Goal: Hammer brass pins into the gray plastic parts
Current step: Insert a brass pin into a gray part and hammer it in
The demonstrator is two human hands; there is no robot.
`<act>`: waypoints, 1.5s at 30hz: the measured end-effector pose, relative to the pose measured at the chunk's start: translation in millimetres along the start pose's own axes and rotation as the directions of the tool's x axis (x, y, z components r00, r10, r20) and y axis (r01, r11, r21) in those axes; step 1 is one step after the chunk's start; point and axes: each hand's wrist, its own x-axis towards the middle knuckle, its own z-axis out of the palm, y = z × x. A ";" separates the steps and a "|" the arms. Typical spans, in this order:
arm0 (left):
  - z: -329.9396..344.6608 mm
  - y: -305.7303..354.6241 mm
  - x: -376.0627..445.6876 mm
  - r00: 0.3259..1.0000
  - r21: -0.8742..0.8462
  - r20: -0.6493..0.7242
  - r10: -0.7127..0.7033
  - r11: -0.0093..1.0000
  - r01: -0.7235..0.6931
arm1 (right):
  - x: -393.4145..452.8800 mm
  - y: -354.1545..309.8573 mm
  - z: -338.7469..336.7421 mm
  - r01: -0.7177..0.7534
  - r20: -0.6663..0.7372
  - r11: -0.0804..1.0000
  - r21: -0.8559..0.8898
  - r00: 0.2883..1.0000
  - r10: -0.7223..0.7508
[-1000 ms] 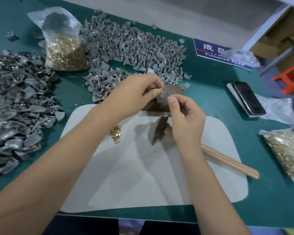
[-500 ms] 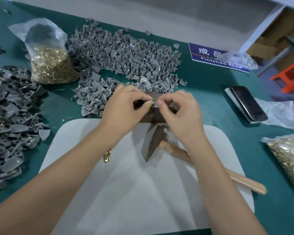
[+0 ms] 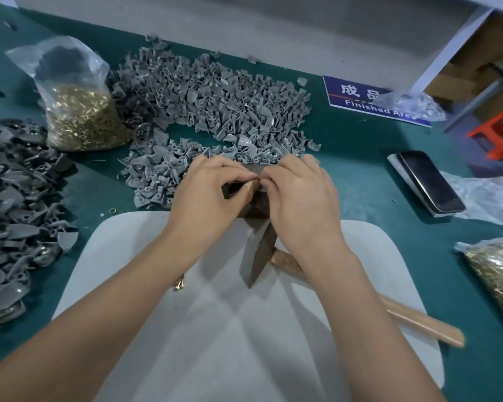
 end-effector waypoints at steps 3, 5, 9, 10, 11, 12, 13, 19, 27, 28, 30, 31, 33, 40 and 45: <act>-0.2 -0.3 0.8 1.000 -0.030 0.000 -0.010 1.000 0.010 | 6.4 1.8 -6.1 0.023 0.109 1.000 0.012 0.994 -0.024; 0.0 -0.9 1.6 1.000 -0.042 0.003 -0.026 0.999 0.026 | 13.3 6.8 -9.1 0.042 0.171 0.998 0.038 0.984 -0.048; 0.5 -2.6 0.6 0.999 -0.067 0.003 -0.048 0.997 0.048 | 20.1 16.5 -7.9 0.037 0.195 0.982 0.183 0.978 -0.073; 0.4 -3.0 0.5 0.999 -0.072 0.004 -0.050 0.996 0.051 | 17.8 17.7 -6.5 0.021 0.166 0.975 0.220 0.984 -0.059; 0.1 -2.9 0.5 0.999 -0.074 0.006 -0.050 0.996 0.050 | 14.4 18.4 -5.2 0.004 0.136 0.969 0.247 0.990 -0.038; -0.4 -2.9 0.9 0.999 -0.074 0.007 -0.049 0.996 0.049 | 11.9 18.6 -3.6 -0.009 0.111 0.964 0.267 0.994 -0.021; -0.5 -2.4 1.2 0.999 -0.069 0.008 -0.045 0.997 0.046 | 9.8 19.2 -2.1 -0.019 0.091 0.960 0.281 0.996 -0.007; 0.9 -0.4 -2.3 0.999 -0.055 -0.009 -0.040 0.998 0.040 | 9.7 19.9 0.5 -0.034 0.062 0.952 0.306 0.998 0.016; 3.3 -0.9 -3.3 0.999 -0.087 0.009 -0.038 0.995 0.039 | 8.2 17.1 -0.3 -0.022 0.042 0.957 0.289 0.999 0.010; 3.2 -1.6 -2.9 0.999 -0.093 0.008 -0.036 0.995 0.036 | 7.2 15.5 0.5 0.000 0.024 0.964 0.266 1.000 -0.006; 3.1 -2.9 -1.8 0.999 -0.097 0.005 -0.033 0.995 0.033 | 6.3 15.6 2.1 -0.012 0.025 0.962 0.273 1.000 0.005; 3.1 -3.3 -1.7 0.999 -0.098 0.004 -0.035 0.995 0.035 | 6.1 16.7 2.4 -0.037 0.036 0.955 0.295 0.999 0.027; 3.4 -3.6 -1.9 0.999 -0.098 0.003 -0.038 0.994 0.038 | 6.1 19.6 2.1 -0.070 0.054 0.942 0.329 0.997 0.055; 2.4 -2.1 -2.1 0.999 -0.096 0.003 -0.054 0.994 0.054 | 8.3 21.0 1.0 -0.093 0.091 0.930 0.356 0.994 0.065; 2.8 -1.6 -2.6 0.999 -0.086 -0.006 -0.046 0.995 0.045 | 6.9 16.1 1.7 -0.050 0.047 0.963 0.264 0.998 0.039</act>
